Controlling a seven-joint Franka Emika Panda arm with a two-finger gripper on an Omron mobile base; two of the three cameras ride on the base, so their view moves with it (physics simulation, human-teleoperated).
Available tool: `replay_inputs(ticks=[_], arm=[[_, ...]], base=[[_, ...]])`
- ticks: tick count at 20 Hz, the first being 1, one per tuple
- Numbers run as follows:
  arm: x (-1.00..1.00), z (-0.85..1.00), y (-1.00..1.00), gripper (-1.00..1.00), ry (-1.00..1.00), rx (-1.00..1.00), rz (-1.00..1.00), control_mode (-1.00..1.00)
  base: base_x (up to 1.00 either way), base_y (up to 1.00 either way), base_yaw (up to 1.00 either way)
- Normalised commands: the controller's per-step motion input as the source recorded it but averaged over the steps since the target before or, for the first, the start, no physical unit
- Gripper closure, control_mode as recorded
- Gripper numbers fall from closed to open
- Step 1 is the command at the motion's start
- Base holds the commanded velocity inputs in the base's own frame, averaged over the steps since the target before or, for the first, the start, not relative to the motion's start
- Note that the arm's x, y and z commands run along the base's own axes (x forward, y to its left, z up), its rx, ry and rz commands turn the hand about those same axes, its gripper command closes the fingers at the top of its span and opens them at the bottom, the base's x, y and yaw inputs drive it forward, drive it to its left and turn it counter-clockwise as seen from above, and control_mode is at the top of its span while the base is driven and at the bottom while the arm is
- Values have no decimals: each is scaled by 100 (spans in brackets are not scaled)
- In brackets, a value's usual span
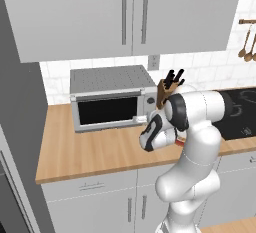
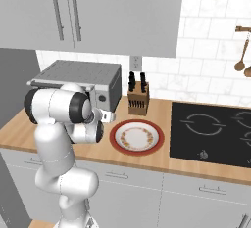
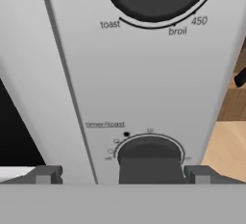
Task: Pick up the kebab skewer and baguette bread, and place them inside the toaster oven. Close the toaster oven door and start by setting the timer.
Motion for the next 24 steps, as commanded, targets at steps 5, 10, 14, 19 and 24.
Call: replay_inputs(ticks=[5,10,14,19,24], arm=[[2,6,-1,-100,0,0,0,-100],[7,0,0,-100,0,0,0,-100],[13,0,0,-100,0,0,0,-100],[0,0,0,-100,0,0,0,-100],[0,0,0,-100,0,0,0,-100]], base=[[0,0,0],[0,0,0],[0,0,0],[0,0,0],[0,0,0]])
